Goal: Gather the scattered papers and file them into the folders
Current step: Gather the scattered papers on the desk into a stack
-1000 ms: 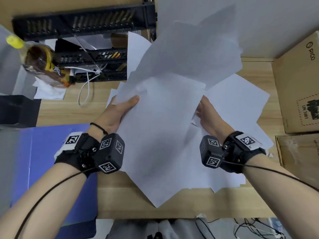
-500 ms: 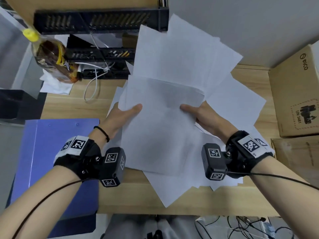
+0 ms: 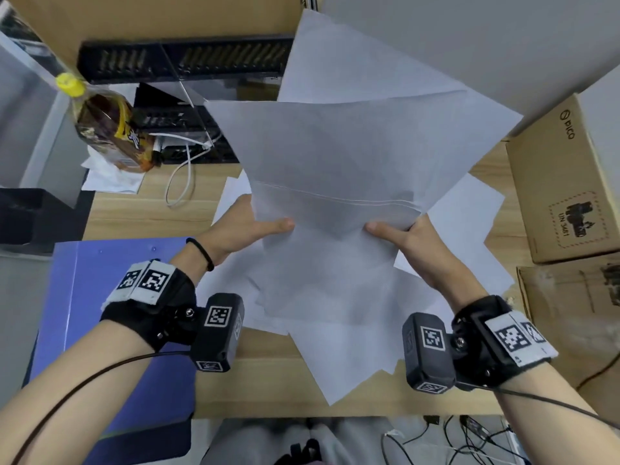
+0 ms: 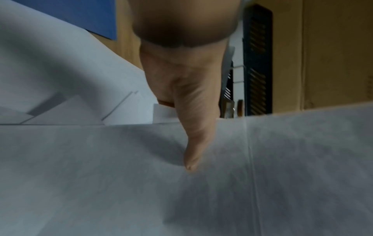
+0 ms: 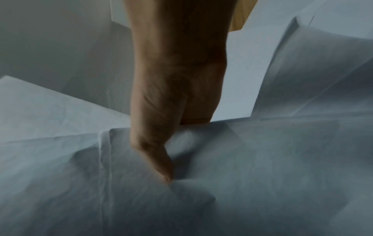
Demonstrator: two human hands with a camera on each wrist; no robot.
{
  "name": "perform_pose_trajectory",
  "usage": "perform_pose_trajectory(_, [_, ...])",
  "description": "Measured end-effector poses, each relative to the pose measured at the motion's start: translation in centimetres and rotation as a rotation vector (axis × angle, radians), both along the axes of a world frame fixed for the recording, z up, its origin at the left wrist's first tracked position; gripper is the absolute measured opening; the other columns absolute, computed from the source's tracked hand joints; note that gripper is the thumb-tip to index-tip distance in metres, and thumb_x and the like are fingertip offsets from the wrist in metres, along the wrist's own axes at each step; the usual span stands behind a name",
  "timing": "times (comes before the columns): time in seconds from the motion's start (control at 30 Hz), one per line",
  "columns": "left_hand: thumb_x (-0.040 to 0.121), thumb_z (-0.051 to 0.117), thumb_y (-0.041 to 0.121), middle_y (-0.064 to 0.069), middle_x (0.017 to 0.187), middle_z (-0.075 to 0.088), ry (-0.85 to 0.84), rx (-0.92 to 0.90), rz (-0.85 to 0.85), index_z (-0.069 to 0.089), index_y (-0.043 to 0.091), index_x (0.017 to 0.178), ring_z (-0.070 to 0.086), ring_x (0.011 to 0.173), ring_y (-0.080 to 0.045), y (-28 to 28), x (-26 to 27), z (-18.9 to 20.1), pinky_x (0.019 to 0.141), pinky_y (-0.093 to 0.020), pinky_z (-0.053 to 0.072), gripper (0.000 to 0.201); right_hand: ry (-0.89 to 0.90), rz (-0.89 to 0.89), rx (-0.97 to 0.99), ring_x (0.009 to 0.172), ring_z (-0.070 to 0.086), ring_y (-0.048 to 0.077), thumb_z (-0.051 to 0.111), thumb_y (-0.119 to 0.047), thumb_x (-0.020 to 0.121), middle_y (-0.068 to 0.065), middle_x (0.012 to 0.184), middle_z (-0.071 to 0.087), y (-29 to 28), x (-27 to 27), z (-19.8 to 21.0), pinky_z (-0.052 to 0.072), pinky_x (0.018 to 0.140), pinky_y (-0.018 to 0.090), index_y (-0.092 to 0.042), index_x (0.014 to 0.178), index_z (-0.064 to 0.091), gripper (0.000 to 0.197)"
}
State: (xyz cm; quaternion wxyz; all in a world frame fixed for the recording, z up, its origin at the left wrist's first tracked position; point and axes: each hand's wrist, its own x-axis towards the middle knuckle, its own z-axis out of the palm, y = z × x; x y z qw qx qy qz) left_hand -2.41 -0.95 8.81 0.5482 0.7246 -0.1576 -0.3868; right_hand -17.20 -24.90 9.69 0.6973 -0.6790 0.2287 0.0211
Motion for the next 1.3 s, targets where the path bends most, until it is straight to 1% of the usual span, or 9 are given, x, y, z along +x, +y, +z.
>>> perform_pose_trajectory(0.13, [0.079,0.077,0.013,0.011,0.113,0.068,-0.184,-0.06,0.06,0.062,0.024,0.115,0.064,0.104,0.002,-1.6,-0.4,1.6,0.088,-0.012,0.048,0.041,0.001,0.005,-0.048,0.106,0.07,0.019,0.068,-0.005,0.088,0.005,0.115,0.073,-0.2,0.1,1.3,0.056,0.092,0.035,-0.009,0.122,0.063,0.035])
perform_pose_trajectory(0.33, [0.077,0.077,0.004,0.012,0.108,0.071,-0.242,-0.249,0.188,0.062,0.016,0.113,0.066,0.104,-0.006,-2.1,-0.3,5.3,0.087,-0.018,0.05,0.041,-0.1,-0.024,-0.115,0.106,0.069,0.014,0.066,-0.006,0.09,-0.001,0.112,0.073,-0.5,0.8,4.9,0.053,0.086,0.024,-0.007,0.122,0.063,0.032])
perform_pose_trajectory(0.47, [0.075,0.074,-0.003,0.026,0.096,0.071,-0.277,-0.347,0.207,0.059,0.025,0.106,0.065,0.099,0.005,-1.9,-0.5,7.2,0.086,-0.013,0.048,0.044,-0.162,-0.049,-0.108,0.103,0.07,0.011,0.064,-0.006,0.091,-0.007,0.105,0.075,-0.5,0.6,6.6,0.052,0.082,0.018,-0.01,0.112,0.068,0.022])
perform_pose_trajectory(0.53, [0.076,0.074,0.001,0.025,0.098,0.07,-0.256,-0.294,0.181,0.059,0.024,0.109,0.063,0.098,0.009,-1.6,-0.6,6.5,0.084,-0.008,0.046,0.043,-0.124,-0.033,-0.129,0.101,0.07,0.009,0.065,-0.008,0.09,-0.01,0.1,0.076,-0.3,0.5,6.0,0.051,0.084,0.019,-0.016,0.104,0.07,0.017])
perform_pose_trajectory(0.63, [0.078,0.075,0.009,0.023,0.101,0.069,-0.124,-0.205,0.13,0.059,0.026,0.111,0.063,0.099,0.009,-1.2,-1.0,4.2,0.08,-0.005,0.045,0.04,-0.036,-0.005,-0.155,0.109,0.066,0.01,0.069,-0.012,0.089,-0.006,0.113,0.072,0.3,0.5,3.7,0.051,0.098,0.031,-0.015,0.117,0.065,0.029])
perform_pose_trajectory(0.7, [0.079,0.075,0.011,0.022,0.1,0.07,-0.097,-0.183,0.153,0.06,0.029,0.108,0.064,0.1,0.006,-1.1,-1.2,3.3,0.079,-0.007,0.047,0.037,-0.019,-0.014,-0.146,0.112,0.064,0.01,0.069,-0.014,0.089,-0.004,0.12,0.069,0.5,0.7,3.0,0.049,0.102,0.035,-0.017,0.124,0.061,0.036])
perform_pose_trajectory(0.93, [0.078,0.075,0.006,0.02,0.101,0.072,-0.155,-0.218,0.152,0.064,0.028,0.106,0.066,0.103,-0.003,-1.6,-1.5,3.7,0.085,-0.016,0.05,0.037,-0.121,-0.117,-0.089,0.108,0.066,0.011,0.068,-0.009,0.09,-0.002,0.117,0.07,0.6,0.6,4.0,0.053,0.086,0.021,-0.015,0.124,0.059,0.036])
perform_pose_trajectory(1.1, [0.078,0.077,0.013,0.002,0.118,0.069,-0.088,-0.135,0.092,0.061,0.019,0.121,0.064,0.111,-0.013,-0.5,-1.4,2.2,0.1,-0.04,0.049,0.046,0.003,-0.014,-0.083,0.11,0.065,0.006,0.066,-0.01,0.091,-0.012,0.117,0.07,0.6,0.1,2.4,0.051,0.094,0.026,-0.028,0.121,0.059,0.036])
perform_pose_trajectory(1.3, [0.079,0.074,0.013,-0.002,0.123,0.066,-0.066,-0.199,0.087,0.057,0.022,0.122,0.062,0.115,-0.015,-1.0,-1.8,2.5,0.097,-0.031,0.05,0.047,-0.069,-0.033,-0.064,0.106,0.066,0.003,0.061,-0.011,0.094,-0.014,0.112,0.07,0.5,0.1,3.6,0.052,0.083,0.018,-0.029,0.118,0.059,0.03])
